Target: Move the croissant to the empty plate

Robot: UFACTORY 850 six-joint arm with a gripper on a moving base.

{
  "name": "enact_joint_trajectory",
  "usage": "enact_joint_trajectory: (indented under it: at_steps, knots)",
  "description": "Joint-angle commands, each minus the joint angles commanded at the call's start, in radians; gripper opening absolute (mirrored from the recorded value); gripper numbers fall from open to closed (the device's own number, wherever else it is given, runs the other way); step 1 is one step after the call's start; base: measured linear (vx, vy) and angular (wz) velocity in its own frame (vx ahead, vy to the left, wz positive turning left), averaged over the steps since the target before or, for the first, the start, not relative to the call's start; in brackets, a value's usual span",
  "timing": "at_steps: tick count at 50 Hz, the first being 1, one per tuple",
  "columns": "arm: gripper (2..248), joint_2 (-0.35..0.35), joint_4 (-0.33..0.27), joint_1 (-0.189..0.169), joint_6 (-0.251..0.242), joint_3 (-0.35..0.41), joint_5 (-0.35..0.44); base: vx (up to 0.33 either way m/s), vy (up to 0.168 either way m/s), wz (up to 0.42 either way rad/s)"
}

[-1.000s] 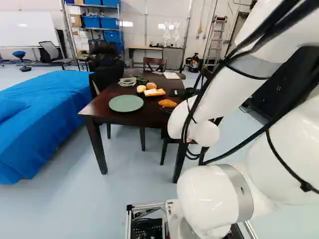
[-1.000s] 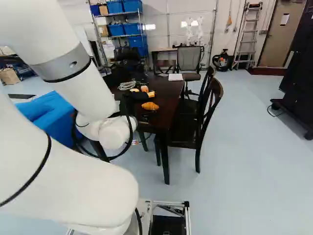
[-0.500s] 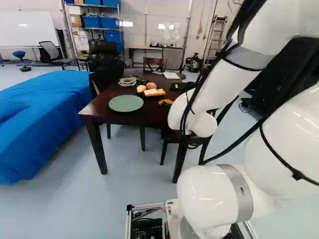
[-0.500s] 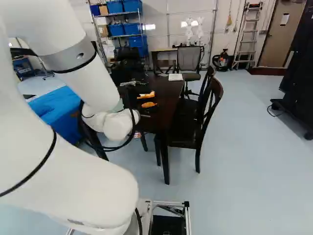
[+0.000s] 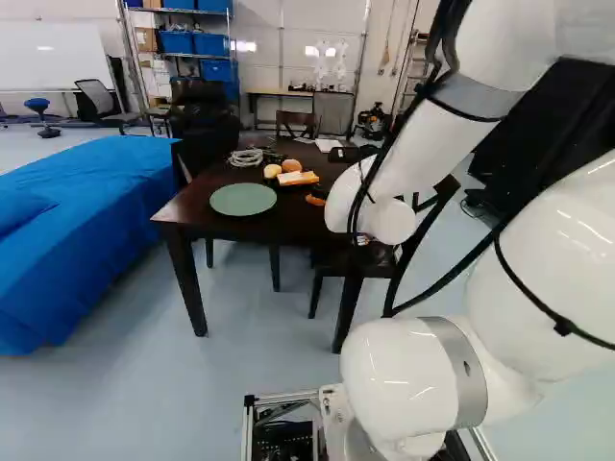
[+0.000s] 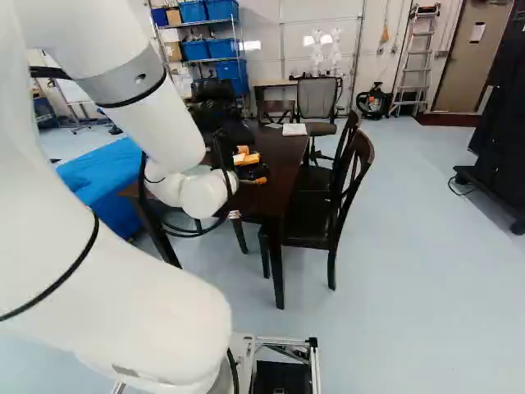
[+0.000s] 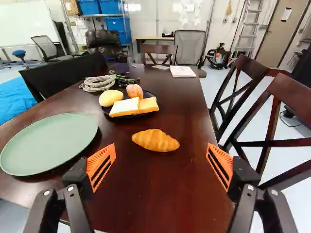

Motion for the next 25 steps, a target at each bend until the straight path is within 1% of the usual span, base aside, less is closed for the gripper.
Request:
enact_joint_trajectory:
  at_steps: [12, 25]
  knots:
    - [247, -0.021, -0.007, 0.002, 0.000, -0.049, -0.040, 0.000, 0.000, 0.000]
    - [247, -0.043, -0.007, 0.003, 0.000, -0.101, -0.105, 0.000, 0.000, 0.000]
